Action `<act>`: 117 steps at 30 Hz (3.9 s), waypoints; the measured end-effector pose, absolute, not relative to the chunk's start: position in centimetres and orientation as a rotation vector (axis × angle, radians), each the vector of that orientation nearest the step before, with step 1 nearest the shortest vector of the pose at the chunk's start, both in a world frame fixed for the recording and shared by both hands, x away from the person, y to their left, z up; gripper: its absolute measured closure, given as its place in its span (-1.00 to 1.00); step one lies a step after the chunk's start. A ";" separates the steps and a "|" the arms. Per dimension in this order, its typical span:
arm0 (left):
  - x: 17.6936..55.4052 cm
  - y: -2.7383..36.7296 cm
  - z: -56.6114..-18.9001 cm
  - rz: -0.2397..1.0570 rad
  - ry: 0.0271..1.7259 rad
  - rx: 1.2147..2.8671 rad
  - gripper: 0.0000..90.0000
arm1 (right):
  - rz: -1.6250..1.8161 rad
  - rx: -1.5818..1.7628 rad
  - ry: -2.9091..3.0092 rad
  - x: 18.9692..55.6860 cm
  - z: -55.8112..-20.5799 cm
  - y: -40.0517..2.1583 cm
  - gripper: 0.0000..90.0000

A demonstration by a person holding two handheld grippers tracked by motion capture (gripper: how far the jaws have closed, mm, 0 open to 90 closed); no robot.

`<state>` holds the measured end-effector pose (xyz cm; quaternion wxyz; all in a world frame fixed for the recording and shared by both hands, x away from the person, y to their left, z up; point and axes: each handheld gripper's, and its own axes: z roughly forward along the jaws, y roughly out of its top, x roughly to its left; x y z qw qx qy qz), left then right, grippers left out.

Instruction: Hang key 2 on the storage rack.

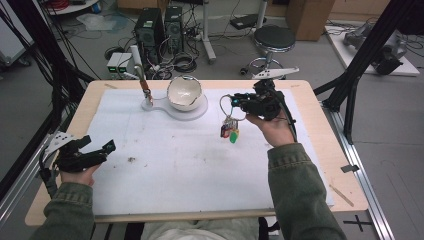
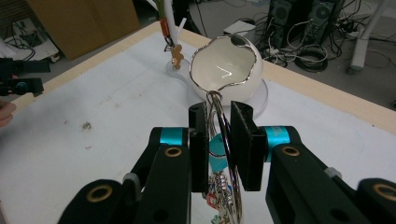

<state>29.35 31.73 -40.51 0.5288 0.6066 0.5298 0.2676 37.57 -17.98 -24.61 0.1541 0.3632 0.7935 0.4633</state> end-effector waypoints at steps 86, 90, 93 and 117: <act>35.6 21.2 -32.5 0.481 0.954 1.423 -0.81 | 1.432 0.796 2.487 37.9 -22.0 -2.1 0.73; 35.5 21.4 -32.4 0.464 0.932 1.411 -0.57 | 1.443 0.778 2.515 37.9 -22.2 -1.7 0.73; 35.1 21.3 -32.3 0.472 0.923 1.410 -0.28 | 1.453 0.772 2.521 37.7 -22.3 -1.4 0.73; 34.3 20.3 -32.9 0.551 1.031 1.378 0.91 | 1.517 0.867 2.487 37.9 -24.0 -0.7 0.47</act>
